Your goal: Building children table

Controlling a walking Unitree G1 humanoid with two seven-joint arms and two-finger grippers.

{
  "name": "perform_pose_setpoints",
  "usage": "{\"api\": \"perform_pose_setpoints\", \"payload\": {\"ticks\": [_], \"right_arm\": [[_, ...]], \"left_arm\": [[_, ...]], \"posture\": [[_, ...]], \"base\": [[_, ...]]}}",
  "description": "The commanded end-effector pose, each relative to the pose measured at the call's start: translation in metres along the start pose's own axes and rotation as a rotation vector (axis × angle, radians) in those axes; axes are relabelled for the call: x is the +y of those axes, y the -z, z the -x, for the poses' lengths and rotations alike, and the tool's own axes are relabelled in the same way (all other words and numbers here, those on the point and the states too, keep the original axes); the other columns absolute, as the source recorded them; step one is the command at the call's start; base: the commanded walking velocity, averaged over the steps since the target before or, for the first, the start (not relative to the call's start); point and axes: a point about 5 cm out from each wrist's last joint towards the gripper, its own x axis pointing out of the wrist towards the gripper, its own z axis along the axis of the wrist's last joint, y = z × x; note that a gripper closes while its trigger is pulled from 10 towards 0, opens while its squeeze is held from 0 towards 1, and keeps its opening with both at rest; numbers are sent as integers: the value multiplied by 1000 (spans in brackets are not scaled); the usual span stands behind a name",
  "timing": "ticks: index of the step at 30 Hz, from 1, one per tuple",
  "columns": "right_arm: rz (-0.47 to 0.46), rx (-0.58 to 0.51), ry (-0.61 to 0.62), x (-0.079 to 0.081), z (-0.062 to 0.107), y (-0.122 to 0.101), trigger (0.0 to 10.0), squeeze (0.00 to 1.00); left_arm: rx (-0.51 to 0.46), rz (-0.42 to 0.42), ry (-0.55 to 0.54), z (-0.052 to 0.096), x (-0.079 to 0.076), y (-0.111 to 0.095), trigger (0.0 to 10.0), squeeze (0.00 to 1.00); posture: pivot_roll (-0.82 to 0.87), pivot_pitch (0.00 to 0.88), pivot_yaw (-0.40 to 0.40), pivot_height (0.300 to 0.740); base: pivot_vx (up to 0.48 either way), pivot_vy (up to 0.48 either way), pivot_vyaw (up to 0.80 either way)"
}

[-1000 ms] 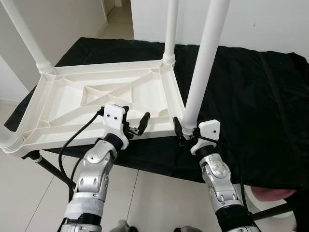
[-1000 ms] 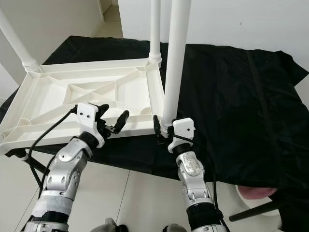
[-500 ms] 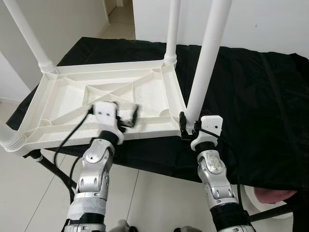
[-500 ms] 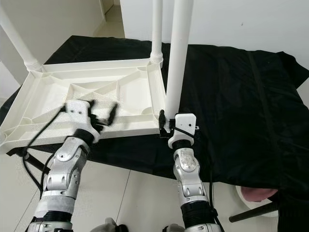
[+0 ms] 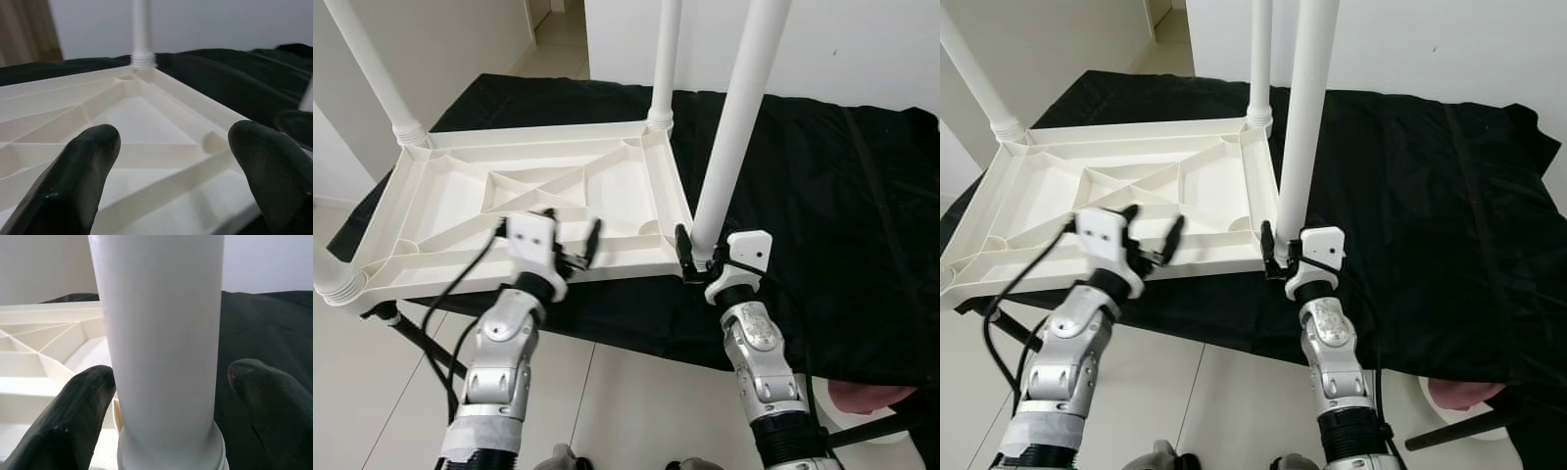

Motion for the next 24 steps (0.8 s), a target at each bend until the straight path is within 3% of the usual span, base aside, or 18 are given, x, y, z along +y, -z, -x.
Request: {"api": "perform_pose_setpoints", "payload": {"ticks": [1,2,3,5,7,11,13,24], "right_arm": [[-6,8,-39,-1,-2,-1,10000,0],[-2,7,-73,-4,-4,-2,10000,0],[-2,7,-73,-4,-4,-2,10000,0],[-9,24,-158,-15,-8,-4,10000,0],[-6,27,-224,-24,-12,-8,10000,0],[-5,27,-282,-28,-13,-11,10000,0],[8,46,-389,-26,-15,-12,10000,0],[48,108,-537,-22,-25,-6,10000,0]], "left_arm": [[14,12,116,3,-10,0,10000,0],[32,30,208,6,-19,0,10000,0],[32,30,208,6,-19,0,10000,0],[74,50,366,14,-32,2,10000,0],[98,54,435,17,-37,3,10000,0],[94,47,449,17,-37,2,10000,0],[108,34,448,14,-35,3,10000,0],[100,16,422,9,-30,-5,10000,0]], "posture": [[-78,66,54,740],[-78,65,53,740],[-78,65,53,740],[-76,66,50,740],[-76,66,50,740],[-76,66,50,740],[-76,66,50,740],[-69,62,50,740]], "base": [[0,0,0],[0,0,0],[0,0,0],[0,0,0],[0,0,0],[0,0,0],[0,0,0],[0,0,0]]}}
